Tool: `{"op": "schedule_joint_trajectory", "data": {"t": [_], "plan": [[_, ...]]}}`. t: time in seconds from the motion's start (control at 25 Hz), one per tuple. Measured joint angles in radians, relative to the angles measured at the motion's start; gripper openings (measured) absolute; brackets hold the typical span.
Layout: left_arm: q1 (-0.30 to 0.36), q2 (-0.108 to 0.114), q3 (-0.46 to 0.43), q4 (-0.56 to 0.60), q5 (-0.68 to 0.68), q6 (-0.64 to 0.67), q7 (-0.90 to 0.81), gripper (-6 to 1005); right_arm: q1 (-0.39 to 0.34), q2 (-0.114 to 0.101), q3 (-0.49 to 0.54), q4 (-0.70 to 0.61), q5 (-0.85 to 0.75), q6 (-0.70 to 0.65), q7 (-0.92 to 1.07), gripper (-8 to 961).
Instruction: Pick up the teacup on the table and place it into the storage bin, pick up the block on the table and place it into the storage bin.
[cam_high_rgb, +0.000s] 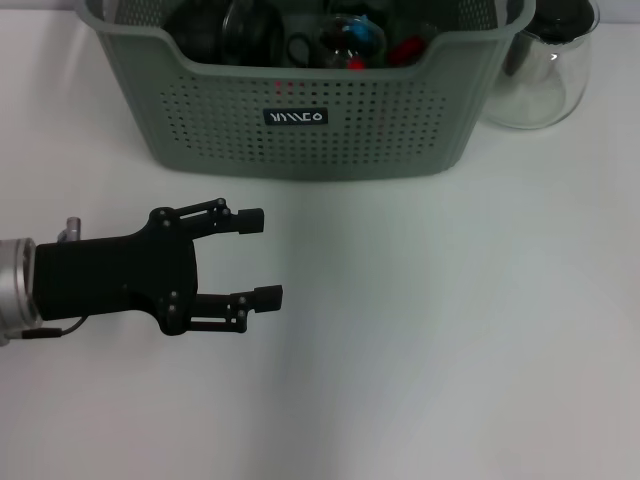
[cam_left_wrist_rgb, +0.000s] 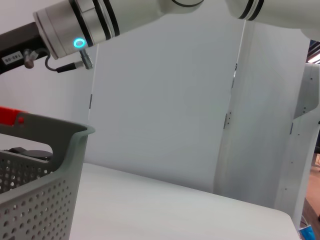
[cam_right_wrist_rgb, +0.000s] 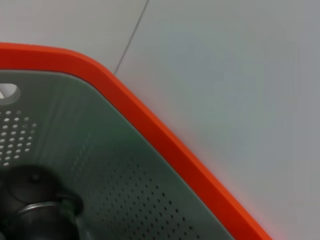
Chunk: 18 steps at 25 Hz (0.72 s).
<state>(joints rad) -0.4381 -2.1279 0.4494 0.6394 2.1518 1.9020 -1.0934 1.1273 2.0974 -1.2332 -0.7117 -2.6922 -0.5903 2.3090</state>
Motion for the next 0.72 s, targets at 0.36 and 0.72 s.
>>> {"op": "schedule_joint_trajectory", "data": {"t": [0.36,0.72], "plan": [[0.002,0.002,0.000,-0.001,0.000,0.001,-0.002,871,-0.008,-0.001,0.010,-0.032,0.033,-0.027,0.010,514],[0.017,0.004,-0.085,0.000,-0.001,0.075,0.005,871,-0.241,0.001,-0.047,-0.429,0.396,-0.245,-0.067,748]]}}
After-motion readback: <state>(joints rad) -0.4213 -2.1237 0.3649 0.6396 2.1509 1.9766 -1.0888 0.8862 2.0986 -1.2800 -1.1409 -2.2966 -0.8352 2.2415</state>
